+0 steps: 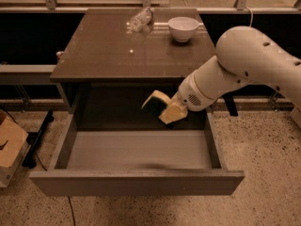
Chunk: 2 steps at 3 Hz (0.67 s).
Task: Place sponge into top drawer
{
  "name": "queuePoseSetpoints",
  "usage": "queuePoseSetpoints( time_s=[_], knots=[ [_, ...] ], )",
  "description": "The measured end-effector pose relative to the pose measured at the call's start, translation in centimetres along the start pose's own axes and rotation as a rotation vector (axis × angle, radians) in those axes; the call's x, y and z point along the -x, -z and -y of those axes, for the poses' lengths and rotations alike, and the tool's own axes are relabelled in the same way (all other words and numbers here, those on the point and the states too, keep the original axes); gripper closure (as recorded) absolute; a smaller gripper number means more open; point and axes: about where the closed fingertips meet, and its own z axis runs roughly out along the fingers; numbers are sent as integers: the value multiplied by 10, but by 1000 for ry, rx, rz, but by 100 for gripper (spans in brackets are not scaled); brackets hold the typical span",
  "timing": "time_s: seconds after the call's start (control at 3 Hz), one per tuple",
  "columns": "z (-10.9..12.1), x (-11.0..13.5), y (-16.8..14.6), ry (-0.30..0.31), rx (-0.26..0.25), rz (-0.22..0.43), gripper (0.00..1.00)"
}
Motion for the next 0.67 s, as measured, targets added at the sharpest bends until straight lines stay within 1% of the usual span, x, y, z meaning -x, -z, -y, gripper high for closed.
queuePoseSetpoints(
  time_s=[0.33,0.67],
  knots=[
    [0,-32,-33,-37,-15,-78,81],
    [13,-56,-71,-79,-42,-109,58]
  ],
)
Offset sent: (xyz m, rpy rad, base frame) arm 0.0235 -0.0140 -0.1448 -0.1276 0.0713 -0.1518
